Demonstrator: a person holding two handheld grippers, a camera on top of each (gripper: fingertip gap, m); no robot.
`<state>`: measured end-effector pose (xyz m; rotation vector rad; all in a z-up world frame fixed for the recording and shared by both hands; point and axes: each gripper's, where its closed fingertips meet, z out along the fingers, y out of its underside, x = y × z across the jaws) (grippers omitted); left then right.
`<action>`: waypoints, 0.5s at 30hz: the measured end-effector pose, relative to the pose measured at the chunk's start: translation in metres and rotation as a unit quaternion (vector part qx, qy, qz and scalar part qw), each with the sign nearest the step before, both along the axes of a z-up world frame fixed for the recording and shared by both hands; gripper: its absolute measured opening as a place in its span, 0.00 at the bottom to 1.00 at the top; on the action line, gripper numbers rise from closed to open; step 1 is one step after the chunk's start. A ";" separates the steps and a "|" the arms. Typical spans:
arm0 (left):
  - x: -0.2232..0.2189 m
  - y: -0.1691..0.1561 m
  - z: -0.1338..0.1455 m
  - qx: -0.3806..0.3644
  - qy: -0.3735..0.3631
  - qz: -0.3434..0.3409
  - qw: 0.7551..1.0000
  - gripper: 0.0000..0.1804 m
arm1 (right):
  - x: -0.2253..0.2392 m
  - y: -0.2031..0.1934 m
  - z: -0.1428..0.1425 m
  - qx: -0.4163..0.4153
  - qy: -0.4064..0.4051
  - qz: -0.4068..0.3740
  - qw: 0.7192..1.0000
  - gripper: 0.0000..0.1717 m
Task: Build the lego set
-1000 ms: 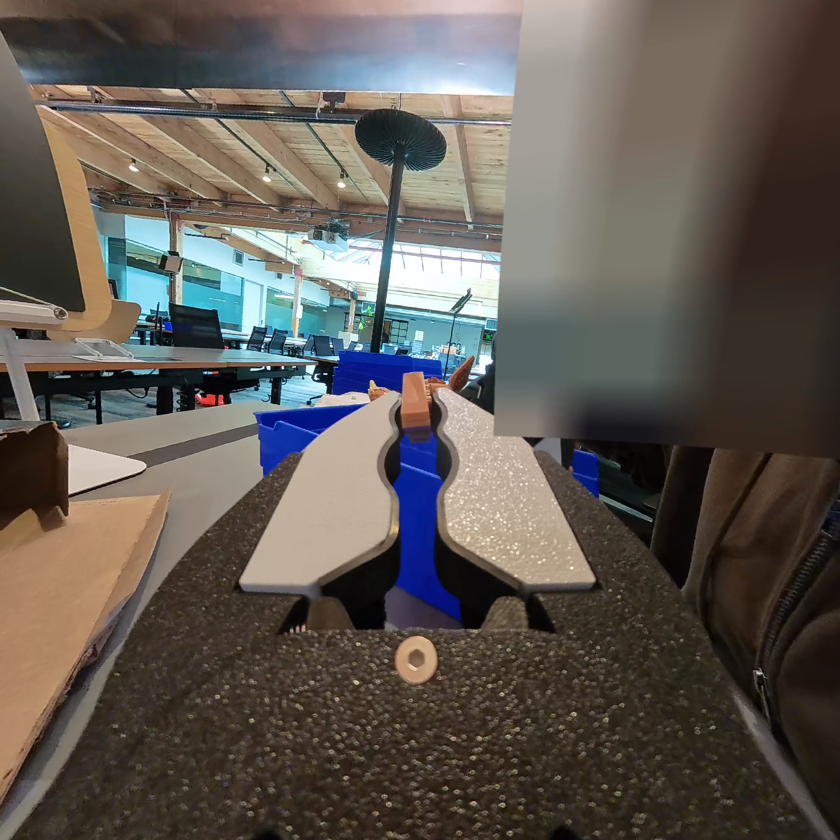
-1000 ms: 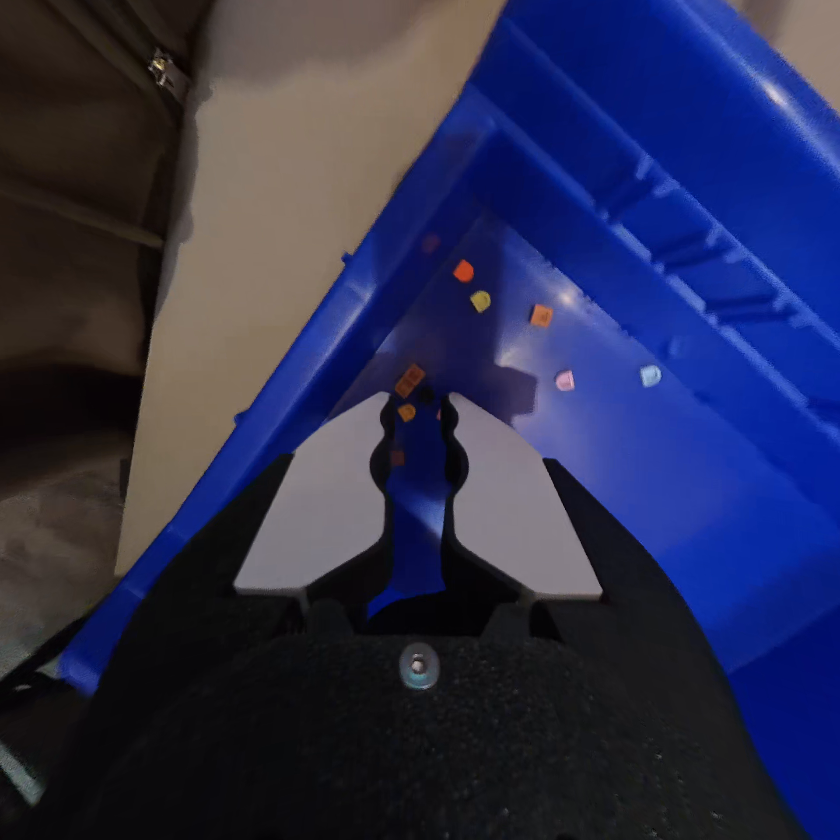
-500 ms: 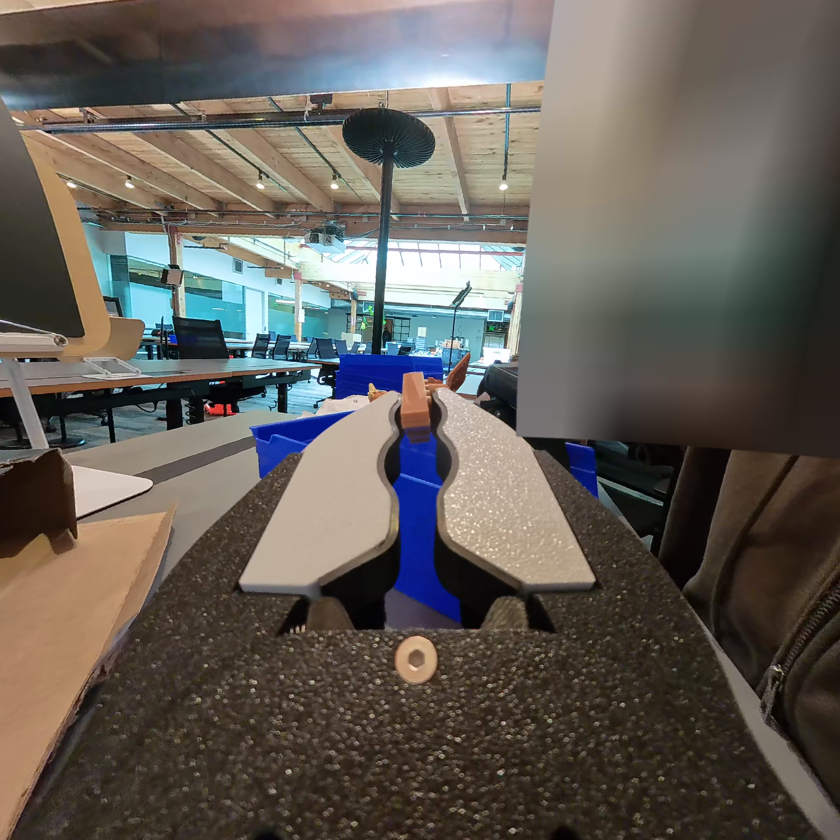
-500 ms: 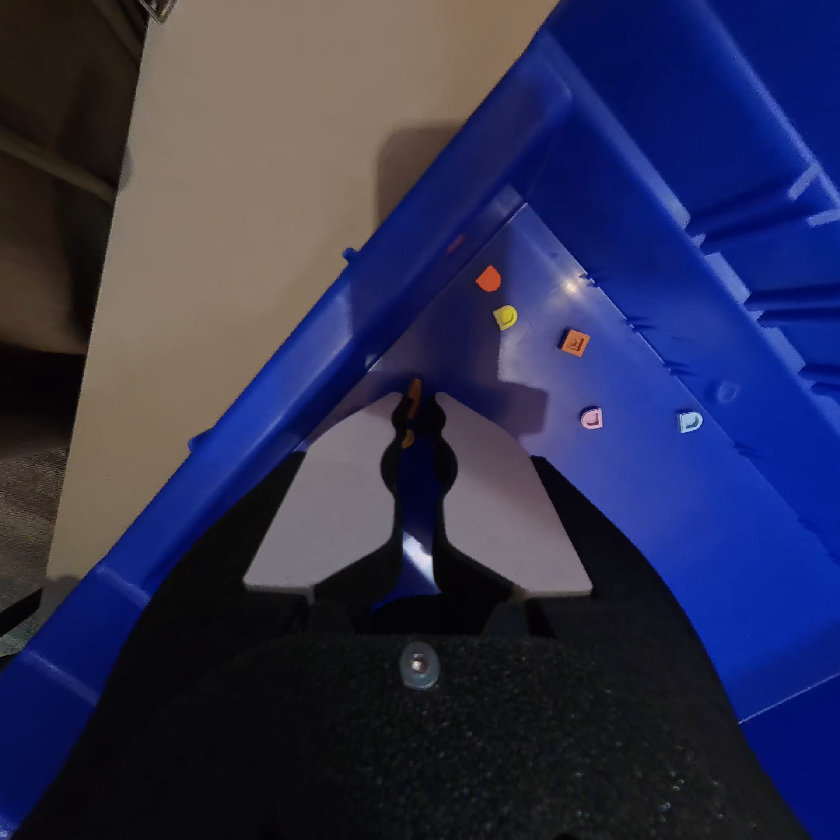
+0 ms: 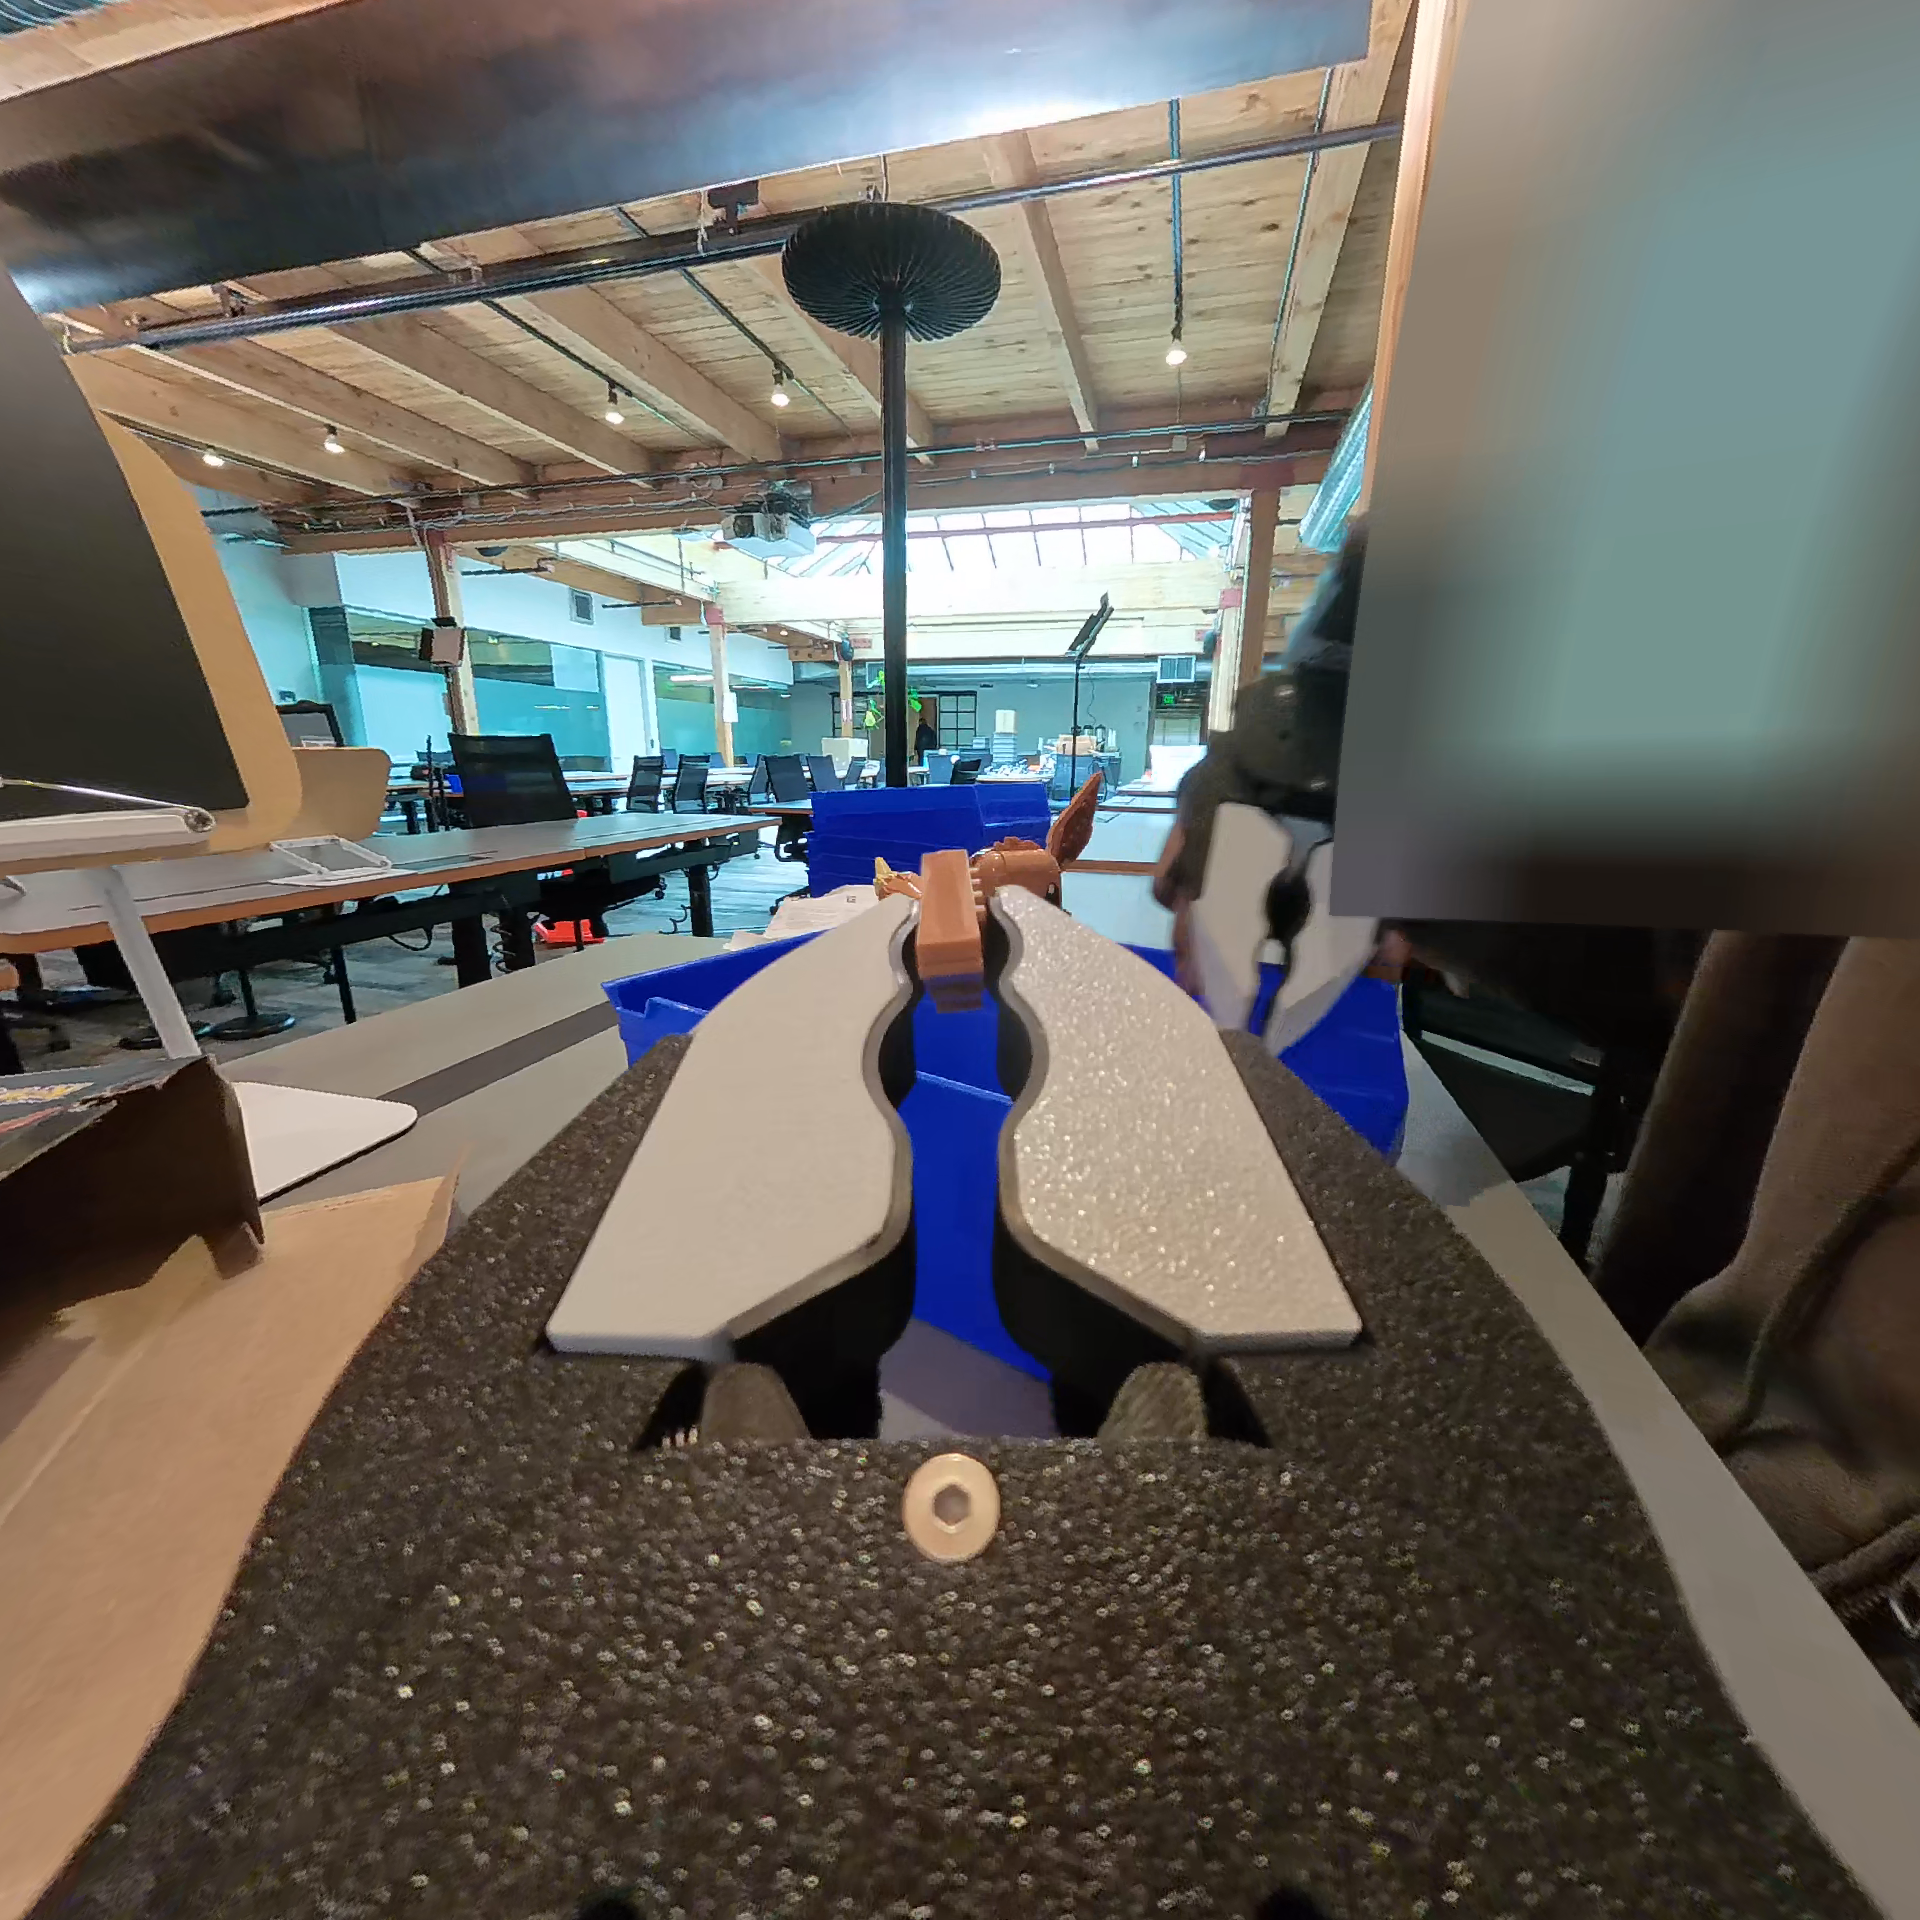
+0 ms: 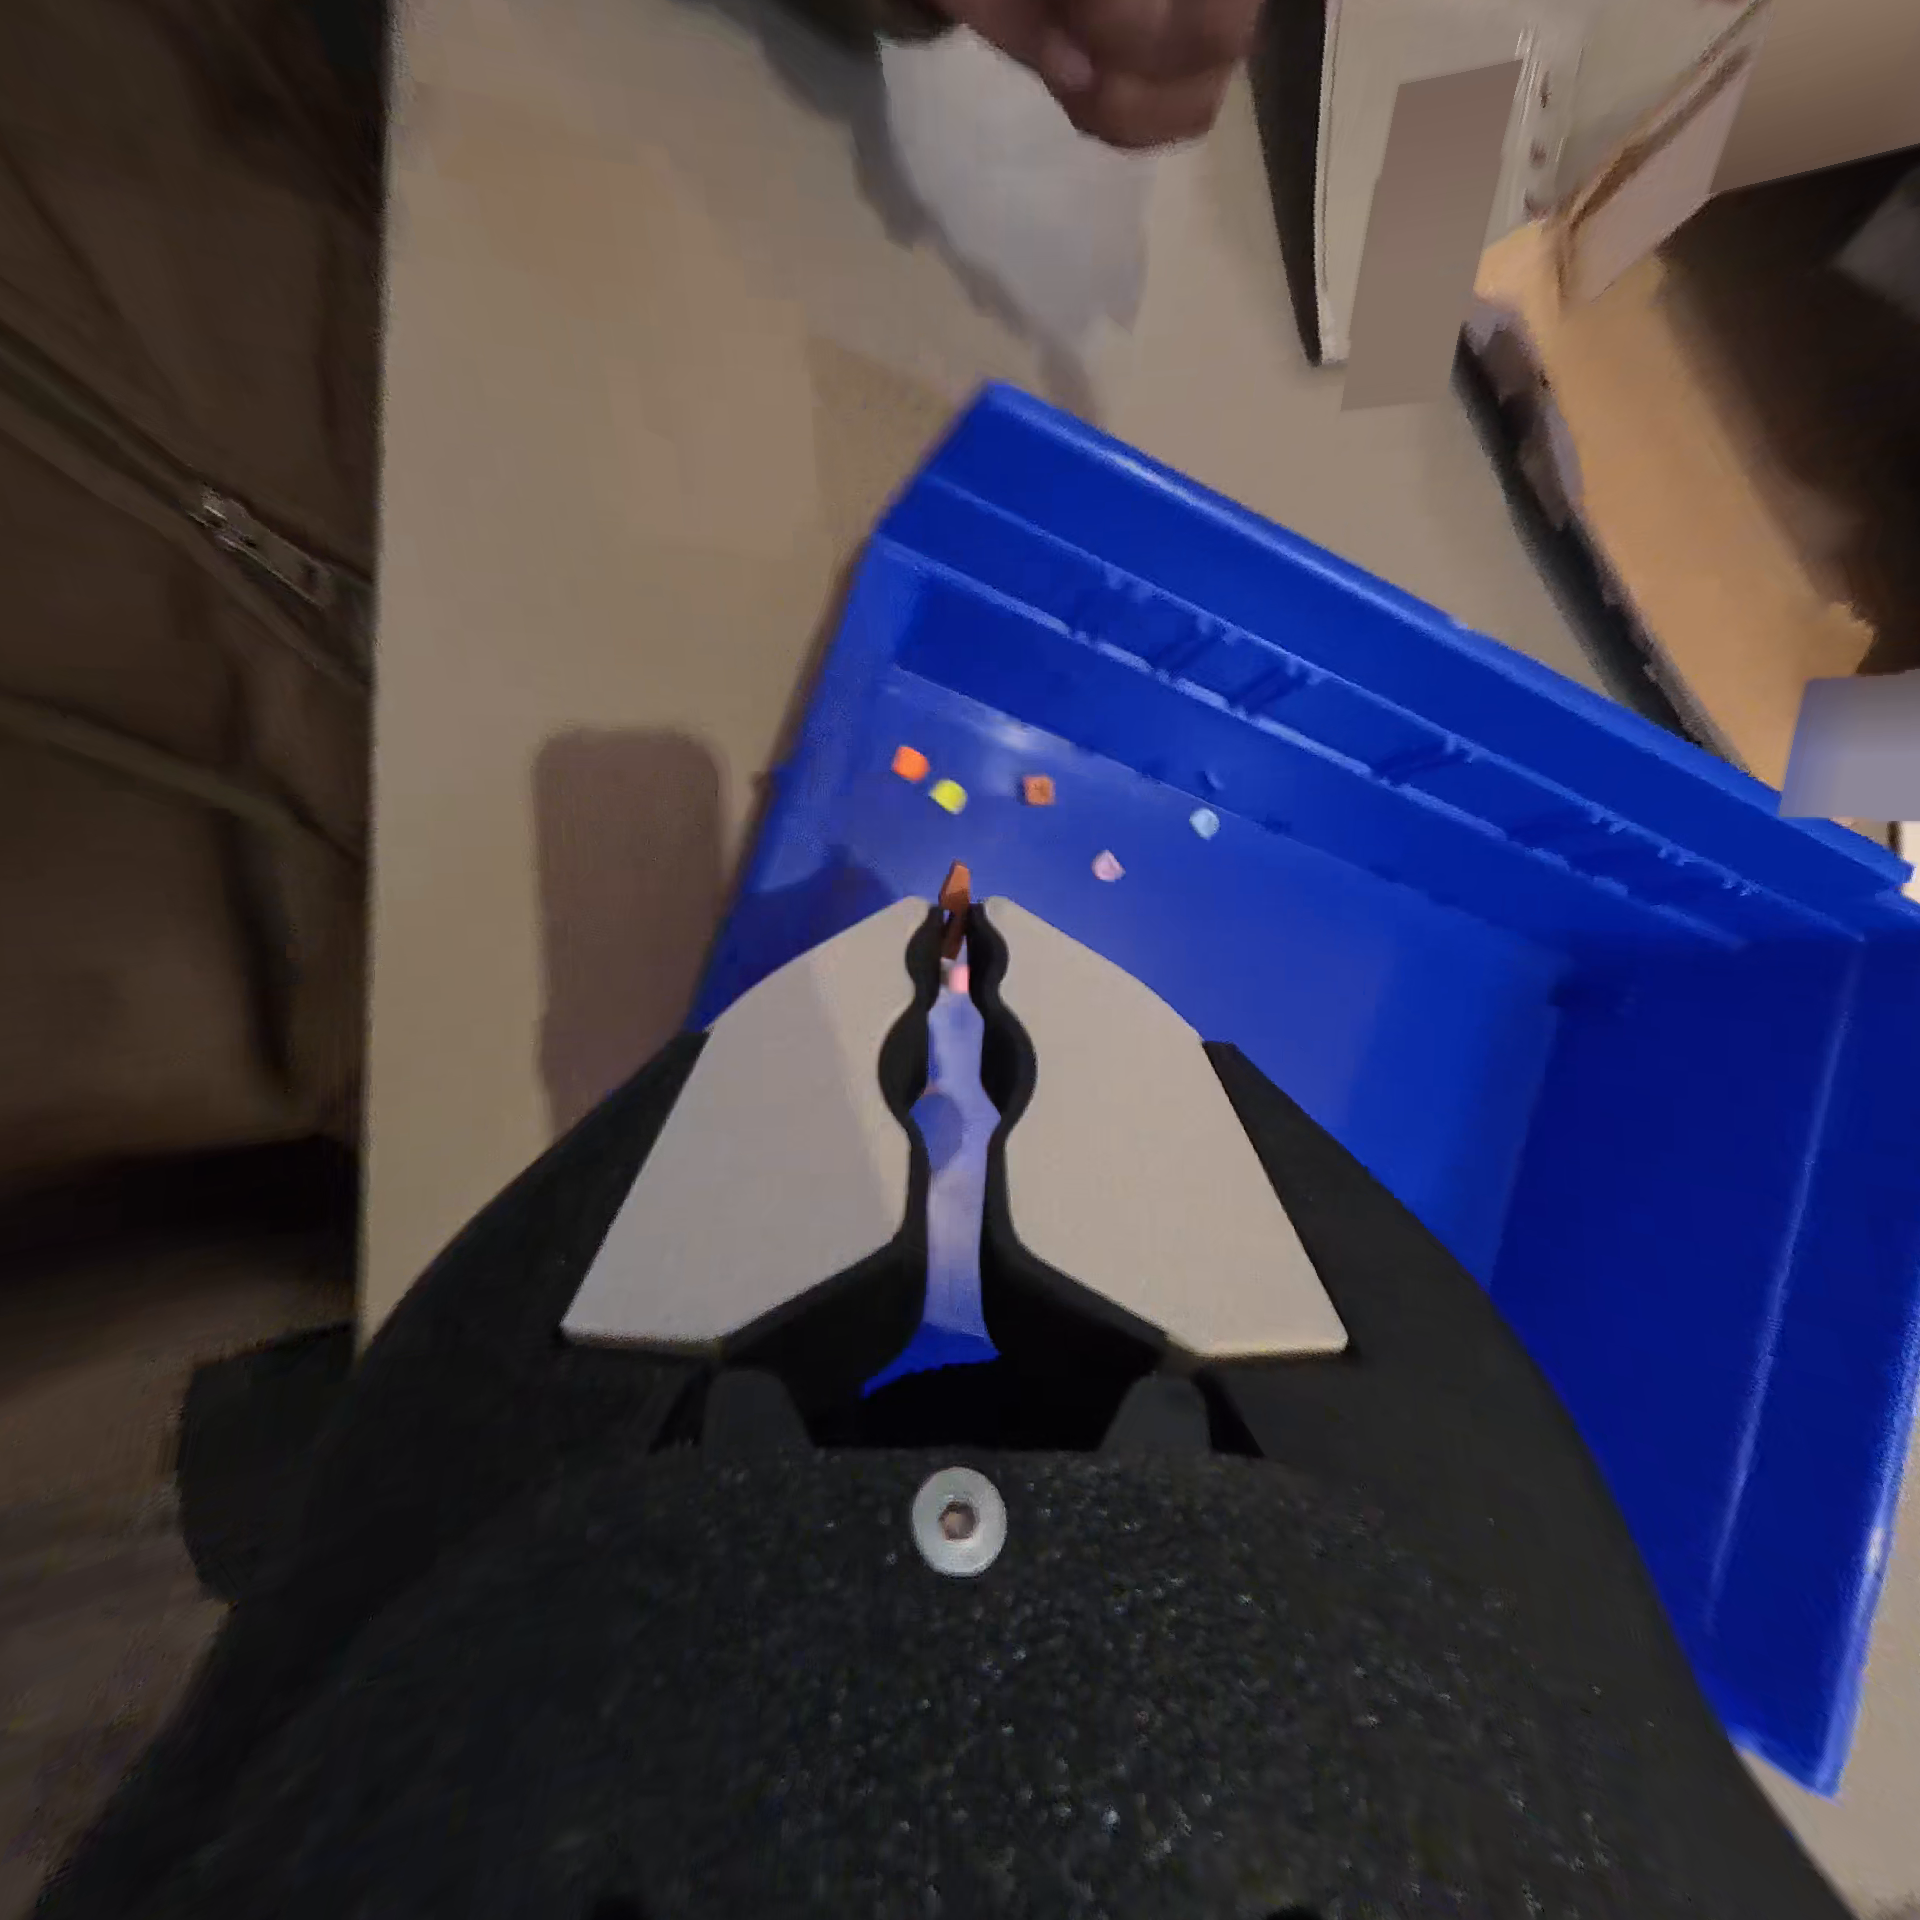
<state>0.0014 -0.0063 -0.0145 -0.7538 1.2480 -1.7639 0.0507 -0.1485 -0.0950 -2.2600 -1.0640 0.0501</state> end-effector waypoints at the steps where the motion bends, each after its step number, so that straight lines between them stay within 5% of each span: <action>1: 0.000 -0.001 0.000 0.004 0.000 0.002 1.000 0.05 | -0.012 -0.008 0.002 0.011 0.004 -0.003 1.000 0.02; 10: -0.020 -0.013 -0.005 0.037 0.020 0.065 0.997 0.05 | -0.098 -0.037 -0.022 0.102 0.026 -0.044 0.993 0.02; 15: -0.043 -0.022 -0.005 0.032 0.010 0.090 0.995 0.05 | -0.086 -0.014 -0.066 0.087 -0.043 -0.066 0.993 0.02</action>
